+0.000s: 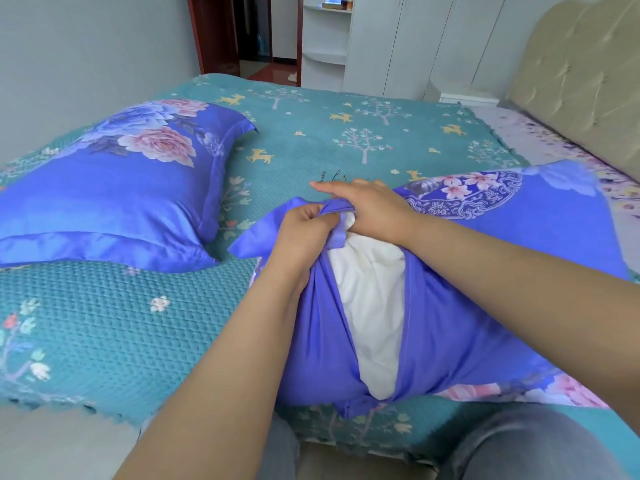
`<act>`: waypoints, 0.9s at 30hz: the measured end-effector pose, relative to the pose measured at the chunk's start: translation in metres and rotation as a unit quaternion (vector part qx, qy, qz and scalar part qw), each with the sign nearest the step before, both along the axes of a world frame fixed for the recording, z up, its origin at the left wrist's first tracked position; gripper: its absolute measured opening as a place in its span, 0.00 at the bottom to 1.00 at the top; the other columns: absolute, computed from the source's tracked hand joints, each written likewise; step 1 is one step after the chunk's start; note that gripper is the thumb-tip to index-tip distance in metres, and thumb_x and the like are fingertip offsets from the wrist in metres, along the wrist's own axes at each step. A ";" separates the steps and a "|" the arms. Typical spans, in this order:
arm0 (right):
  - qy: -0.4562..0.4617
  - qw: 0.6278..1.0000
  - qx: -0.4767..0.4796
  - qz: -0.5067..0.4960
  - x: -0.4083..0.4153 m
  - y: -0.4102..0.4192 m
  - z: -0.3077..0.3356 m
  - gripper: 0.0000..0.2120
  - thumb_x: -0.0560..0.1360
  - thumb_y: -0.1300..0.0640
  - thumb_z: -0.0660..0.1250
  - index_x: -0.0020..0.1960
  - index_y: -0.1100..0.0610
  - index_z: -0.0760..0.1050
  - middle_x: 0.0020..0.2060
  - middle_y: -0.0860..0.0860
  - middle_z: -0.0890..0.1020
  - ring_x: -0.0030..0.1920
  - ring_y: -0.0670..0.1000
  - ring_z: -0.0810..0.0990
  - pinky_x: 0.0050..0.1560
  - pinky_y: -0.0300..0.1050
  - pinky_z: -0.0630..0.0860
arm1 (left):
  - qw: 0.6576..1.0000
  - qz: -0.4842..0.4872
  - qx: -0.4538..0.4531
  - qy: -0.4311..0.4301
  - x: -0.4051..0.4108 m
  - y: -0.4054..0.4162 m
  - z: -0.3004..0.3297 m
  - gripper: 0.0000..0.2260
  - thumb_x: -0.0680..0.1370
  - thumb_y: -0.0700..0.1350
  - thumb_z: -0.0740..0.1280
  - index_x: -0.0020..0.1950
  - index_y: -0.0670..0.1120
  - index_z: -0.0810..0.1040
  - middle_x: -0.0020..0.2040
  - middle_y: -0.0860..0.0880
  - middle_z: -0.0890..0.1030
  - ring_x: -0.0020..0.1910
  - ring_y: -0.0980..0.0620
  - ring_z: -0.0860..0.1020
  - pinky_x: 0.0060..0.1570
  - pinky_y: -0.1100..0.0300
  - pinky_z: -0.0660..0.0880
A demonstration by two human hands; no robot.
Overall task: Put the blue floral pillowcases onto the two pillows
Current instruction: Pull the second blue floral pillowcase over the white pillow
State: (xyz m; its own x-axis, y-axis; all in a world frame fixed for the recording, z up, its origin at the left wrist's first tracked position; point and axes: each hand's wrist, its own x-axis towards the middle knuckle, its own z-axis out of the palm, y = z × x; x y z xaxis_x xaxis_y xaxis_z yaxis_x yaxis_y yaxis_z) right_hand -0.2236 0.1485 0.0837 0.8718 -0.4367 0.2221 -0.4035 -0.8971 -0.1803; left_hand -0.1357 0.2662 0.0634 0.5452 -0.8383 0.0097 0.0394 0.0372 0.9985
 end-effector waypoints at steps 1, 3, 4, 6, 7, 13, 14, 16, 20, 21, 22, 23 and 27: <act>-0.002 1.000 -0.008 -0.009 0.001 0.001 -0.001 0.20 0.73 0.48 0.62 0.65 0.44 0.71 0.52 0.43 0.79 0.54 0.48 0.75 0.59 0.46 0.66 | 1.000 -0.025 -0.003 -0.001 -0.002 0.001 0.001 0.14 0.75 0.39 0.65 0.29 0.46 0.71 0.23 0.50 0.70 0.25 0.55 0.67 0.30 0.63 0.66; 0.002 0.998 -0.034 -0.056 0.003 0.003 -0.004 0.15 0.71 0.47 0.58 0.53 0.50 0.76 0.45 0.49 0.82 0.49 0.55 0.78 0.50 0.45 0.67 | 0.996 -0.069 -0.006 -0.055 -0.004 0.003 0.001 0.16 0.74 0.41 0.64 0.26 0.47 0.69 0.22 0.49 0.69 0.27 0.53 0.66 0.33 0.61 0.65; 0.012 0.995 -0.048 -0.084 0.004 0.003 -0.007 0.14 0.69 0.47 0.57 0.48 0.52 0.76 0.43 0.52 0.82 0.47 0.58 0.78 0.45 0.44 0.67 | 0.992 -0.091 -0.003 -0.086 -0.004 0.004 0.000 0.16 0.75 0.42 0.63 0.25 0.47 0.69 0.21 0.49 0.69 0.27 0.54 0.66 0.34 0.61 0.65; 0.042 0.989 -0.054 -0.131 0.009 0.001 -0.013 0.10 0.71 0.49 0.58 0.41 0.54 0.73 0.43 0.54 0.81 0.47 0.59 0.78 0.39 0.44 0.65 | 0.982 -0.113 0.014 -0.152 0.001 0.005 -0.001 0.19 0.77 0.45 0.63 0.26 0.46 0.69 0.22 0.51 0.69 0.27 0.56 0.66 0.35 0.64 0.65; 0.048 0.987 -0.046 -0.147 0.012 0.000 -0.015 0.09 0.73 0.50 0.60 0.39 0.54 0.71 0.43 0.54 0.80 0.47 0.59 0.78 0.39 0.44 0.65 | 0.976 -0.109 0.023 -0.189 0.006 0.005 -0.002 0.20 0.79 0.49 0.63 0.27 0.47 0.68 0.23 0.52 0.68 0.26 0.58 0.65 0.34 0.66 0.64; -0.048 0.992 0.050 -0.101 0.009 -0.004 -0.011 0.12 0.76 0.46 0.61 0.58 0.45 0.74 0.54 0.48 0.80 0.55 0.55 0.78 0.49 0.45 0.72 | 0.894 0.223 0.059 -0.383 0.062 0.004 -0.015 0.15 0.77 0.53 0.64 0.62 0.50 0.74 0.61 0.46 0.74 0.59 0.45 0.73 0.60 0.54 0.68; -0.055 0.994 0.050 -0.079 0.006 -0.004 -0.011 0.15 0.76 0.46 0.61 0.62 0.43 0.73 0.57 0.47 0.79 0.57 0.53 0.77 0.52 0.46 0.73 | 0.879 0.224 0.110 -0.406 0.073 0.004 -0.019 0.21 0.77 0.55 0.64 0.67 0.48 0.70 0.67 0.45 0.70 0.65 0.44 0.68 0.64 0.53 0.64; -0.081 0.995 0.018 -0.054 0.000 -0.005 -0.014 0.20 0.75 0.49 0.62 0.67 0.41 0.70 0.59 0.47 0.74 0.59 0.50 0.75 0.52 0.47 0.74 | 0.916 0.127 0.196 -0.327 0.086 0.000 -0.024 0.28 0.77 0.62 0.59 0.68 0.44 0.69 0.68 0.44 0.71 0.67 0.44 0.69 0.66 0.54 0.64; -0.171 0.966 -0.191 -0.041 -0.014 -0.003 -0.017 0.20 0.70 0.62 0.65 0.60 0.49 0.77 0.53 0.53 0.74 0.54 0.53 0.73 0.40 0.42 0.68 | 0.984 -0.052 0.141 -0.095 0.086 0.000 -0.028 0.32 0.72 0.71 0.56 0.61 0.48 0.77 0.57 0.50 0.81 0.55 0.52 0.79 0.60 0.54 0.73; -0.182 0.949 -0.255 -0.035 -0.018 -0.004 -0.015 0.17 0.69 0.62 0.65 0.56 0.51 0.79 0.48 0.55 0.75 0.49 0.55 0.73 0.38 0.41 0.66 | 0.989 -0.053 0.103 -0.087 0.085 -0.001 -0.031 0.27 0.73 0.68 0.59 0.58 0.48 0.78 0.54 0.51 0.82 0.53 0.54 0.80 0.57 0.56 0.75; -0.183 0.933 -0.310 -0.025 -0.024 -0.007 -0.015 0.13 0.69 0.62 0.65 0.52 0.53 0.80 0.44 0.55 0.76 0.44 0.56 0.74 0.36 0.42 0.65 | 0.991 -0.039 0.077 -0.098 0.085 -0.003 -0.033 0.20 0.76 0.62 0.61 0.54 0.48 0.79 0.51 0.52 0.83 0.50 0.54 0.80 0.54 0.58 0.75; -0.173 0.921 -0.349 -0.012 -0.030 -0.011 -0.014 0.11 0.69 0.61 0.66 0.49 0.54 0.81 0.40 0.54 0.76 0.40 0.56 0.75 0.34 0.42 0.66 | 0.988 -0.007 0.069 -0.134 0.084 -0.005 -0.034 0.14 0.78 0.56 0.62 0.50 0.47 0.79 0.48 0.50 0.82 0.48 0.54 0.79 0.50 0.60 0.74; -0.143 0.925 -0.353 0.008 -0.040 -0.020 -0.009 0.11 0.69 0.56 0.63 0.47 0.54 0.81 0.32 0.51 0.81 0.30 0.54 0.79 0.26 0.39 0.70 | 0.950 0.156 0.135 -0.234 0.089 -0.020 -0.039 0.15 0.81 0.51 0.59 0.40 0.42 0.72 0.47 0.36 0.80 0.48 0.42 0.77 0.43 0.56 0.67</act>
